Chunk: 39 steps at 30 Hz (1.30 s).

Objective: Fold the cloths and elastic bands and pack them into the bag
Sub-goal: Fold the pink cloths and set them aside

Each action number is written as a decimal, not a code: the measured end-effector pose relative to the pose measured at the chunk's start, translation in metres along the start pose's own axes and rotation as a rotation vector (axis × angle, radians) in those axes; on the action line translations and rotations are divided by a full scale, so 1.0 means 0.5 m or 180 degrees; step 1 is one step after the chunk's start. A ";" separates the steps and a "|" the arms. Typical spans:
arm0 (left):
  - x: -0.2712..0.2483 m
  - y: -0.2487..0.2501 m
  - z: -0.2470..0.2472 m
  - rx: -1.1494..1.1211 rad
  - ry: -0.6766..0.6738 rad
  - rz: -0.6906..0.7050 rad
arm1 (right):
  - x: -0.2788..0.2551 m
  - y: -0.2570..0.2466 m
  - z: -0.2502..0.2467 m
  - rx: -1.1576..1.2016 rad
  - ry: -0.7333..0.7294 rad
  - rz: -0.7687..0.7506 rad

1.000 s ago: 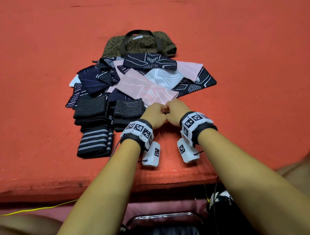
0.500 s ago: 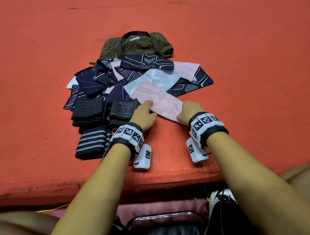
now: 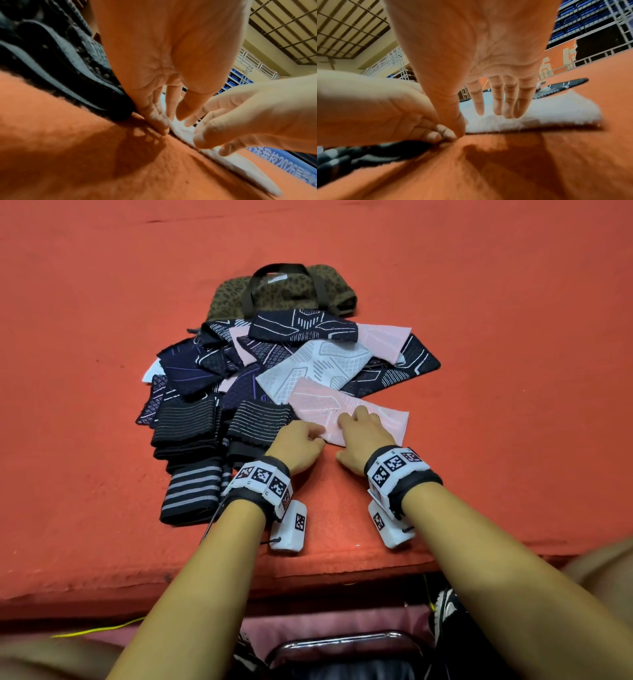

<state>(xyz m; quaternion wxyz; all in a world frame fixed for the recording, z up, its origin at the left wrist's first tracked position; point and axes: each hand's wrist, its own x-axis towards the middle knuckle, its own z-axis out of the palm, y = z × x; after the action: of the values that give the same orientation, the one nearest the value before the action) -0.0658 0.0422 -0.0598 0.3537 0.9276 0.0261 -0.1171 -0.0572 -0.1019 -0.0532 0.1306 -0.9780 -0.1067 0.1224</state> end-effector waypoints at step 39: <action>-0.047 0.010 -0.068 -0.0374 -0.0320 -0.0011 | -0.004 -0.004 -0.021 0.0058 -0.0282 0.0212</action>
<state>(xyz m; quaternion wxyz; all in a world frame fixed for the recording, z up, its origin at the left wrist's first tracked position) -0.0814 0.0618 -0.0265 0.4083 0.8981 0.0167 -0.1624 -0.0565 -0.1030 -0.0426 0.1305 -0.9734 -0.0787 0.1709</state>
